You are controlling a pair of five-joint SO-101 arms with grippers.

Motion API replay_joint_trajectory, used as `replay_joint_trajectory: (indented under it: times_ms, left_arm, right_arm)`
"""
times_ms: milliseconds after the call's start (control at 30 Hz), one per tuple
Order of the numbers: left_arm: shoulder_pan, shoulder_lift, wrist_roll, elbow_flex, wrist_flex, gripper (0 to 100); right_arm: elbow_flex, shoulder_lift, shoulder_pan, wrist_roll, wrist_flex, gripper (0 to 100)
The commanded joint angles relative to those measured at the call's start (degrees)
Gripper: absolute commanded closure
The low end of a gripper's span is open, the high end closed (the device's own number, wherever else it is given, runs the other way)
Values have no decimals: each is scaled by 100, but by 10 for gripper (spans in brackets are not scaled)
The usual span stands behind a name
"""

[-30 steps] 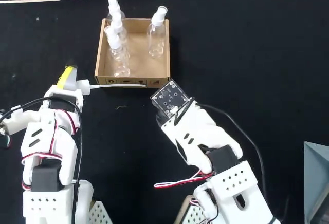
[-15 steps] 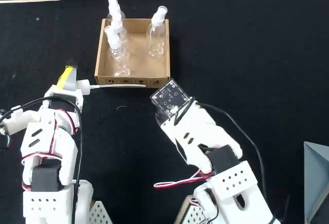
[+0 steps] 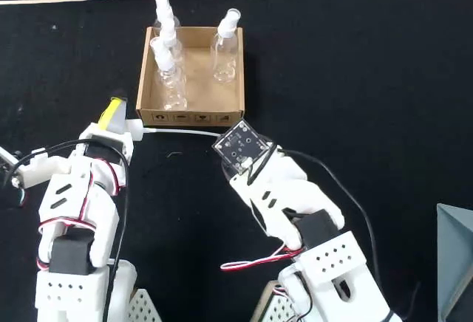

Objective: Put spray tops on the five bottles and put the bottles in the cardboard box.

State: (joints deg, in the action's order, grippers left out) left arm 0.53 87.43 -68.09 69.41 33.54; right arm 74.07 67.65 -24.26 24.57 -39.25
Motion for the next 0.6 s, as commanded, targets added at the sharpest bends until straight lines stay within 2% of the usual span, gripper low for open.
replay_joint_trajectory:
  times_ms: [0, 567]
  left_arm:
    - [-101, 70, 62, -119, 9, 971]
    - [-127, 70, 88, 13, 0, 971]
  right_arm:
    - [-48, 171, -123, 70, 193, 986]
    - [-48, 171, -123, 35, 229, 986]
